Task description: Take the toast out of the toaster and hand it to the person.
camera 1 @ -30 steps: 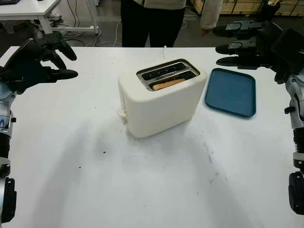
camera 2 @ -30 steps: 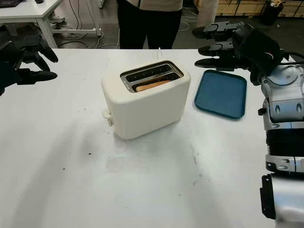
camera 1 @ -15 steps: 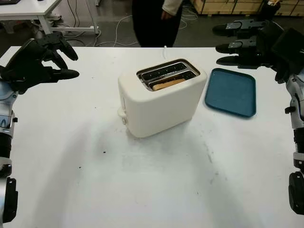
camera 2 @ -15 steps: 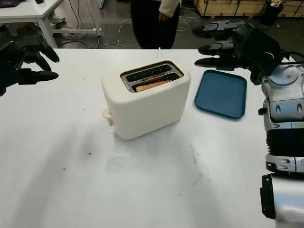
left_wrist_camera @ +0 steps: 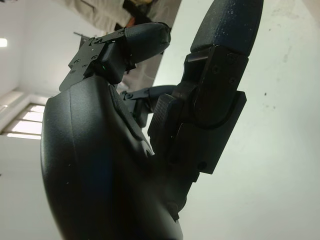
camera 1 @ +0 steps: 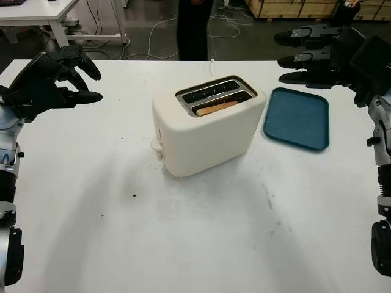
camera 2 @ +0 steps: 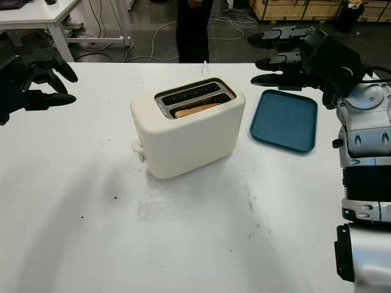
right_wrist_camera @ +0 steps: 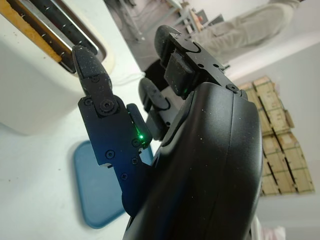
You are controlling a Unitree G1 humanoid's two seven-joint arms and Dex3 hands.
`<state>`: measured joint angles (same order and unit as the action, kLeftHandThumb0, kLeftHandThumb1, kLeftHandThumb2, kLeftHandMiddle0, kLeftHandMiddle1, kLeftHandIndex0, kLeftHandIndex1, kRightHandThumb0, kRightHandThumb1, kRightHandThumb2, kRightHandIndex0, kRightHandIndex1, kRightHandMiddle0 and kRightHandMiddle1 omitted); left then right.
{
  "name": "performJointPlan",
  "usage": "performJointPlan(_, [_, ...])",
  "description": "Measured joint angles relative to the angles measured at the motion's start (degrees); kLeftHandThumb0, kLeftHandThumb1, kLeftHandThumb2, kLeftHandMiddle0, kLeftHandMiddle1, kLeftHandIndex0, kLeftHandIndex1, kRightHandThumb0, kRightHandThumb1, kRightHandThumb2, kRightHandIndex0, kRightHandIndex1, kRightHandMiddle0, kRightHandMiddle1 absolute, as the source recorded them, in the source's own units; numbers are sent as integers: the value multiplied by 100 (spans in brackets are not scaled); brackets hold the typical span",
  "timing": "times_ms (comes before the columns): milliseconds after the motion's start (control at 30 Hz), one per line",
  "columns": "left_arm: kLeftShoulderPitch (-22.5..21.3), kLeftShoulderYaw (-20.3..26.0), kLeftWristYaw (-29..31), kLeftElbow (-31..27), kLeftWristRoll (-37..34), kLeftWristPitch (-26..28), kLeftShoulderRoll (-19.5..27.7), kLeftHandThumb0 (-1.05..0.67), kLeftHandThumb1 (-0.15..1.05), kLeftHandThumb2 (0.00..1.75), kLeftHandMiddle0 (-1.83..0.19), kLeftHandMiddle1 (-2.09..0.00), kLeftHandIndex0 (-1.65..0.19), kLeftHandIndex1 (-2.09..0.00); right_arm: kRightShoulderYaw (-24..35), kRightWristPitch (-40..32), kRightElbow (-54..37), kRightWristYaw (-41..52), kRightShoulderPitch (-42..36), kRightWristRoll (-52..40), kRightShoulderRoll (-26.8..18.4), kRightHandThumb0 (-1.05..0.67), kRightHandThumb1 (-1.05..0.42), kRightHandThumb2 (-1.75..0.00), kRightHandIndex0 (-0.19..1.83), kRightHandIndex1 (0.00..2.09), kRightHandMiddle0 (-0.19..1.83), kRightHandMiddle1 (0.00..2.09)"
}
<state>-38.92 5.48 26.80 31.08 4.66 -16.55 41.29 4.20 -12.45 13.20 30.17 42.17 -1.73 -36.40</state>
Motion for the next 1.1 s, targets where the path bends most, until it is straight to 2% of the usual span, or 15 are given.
performJointPlan(133, [0, 0, -8, 4, 0, 0, 0, -105, 92, 1, -31, -163, -29, -155, 0, -1, -69, -57, -19, 2, 16, -36, -75, 0, 70, 3, 63, 0])
performJointPlan(400, [5, 17, -96, 48, 2, 60, 0, -105, 92, 1, -14, -174, -19, -162, 34, -77, -287, -352, -254, 2, 167, -45, -77, -1, 60, 0, 55, 0])
performJointPlan(600, [47, 36, -195, 11, 4, 64, 1, -105, 92, 3, -16, -175, -17, -166, 40, -287, -534, -440, -424, 14, 175, -54, -78, -1, 54, 0, 51, 0])
performJointPlan(700, [124, 62, -248, 7, 4, 61, 0, -105, 92, 5, -29, -174, -18, -166, 48, -396, -641, -457, -456, 14, 193, -54, -79, -1, 53, 0, 50, 0])
performJointPlan(833, [241, 70, -344, -10, 4, 60, -2, -105, 92, 7, -32, -174, -17, -167, 48, -449, -668, -465, -466, 20, 193, -52, -79, 0, 54, 1, 50, 1])
performJointPlan(967, [291, 90, -391, -11, 1, 51, -17, -105, 92, 8, -20, -174, -15, -168, 67, -450, -669, -508, -478, 21, 193, -51, -78, 0, 53, 1, 50, 1])
performJointPlan(1100, [292, 106, -389, -11, -9, 48, -17, -105, 92, 9, -17, -175, -15, -168, 72, -471, -669, -508, -478, 21, 192, -50, -79, 0, 54, 1, 50, 1])
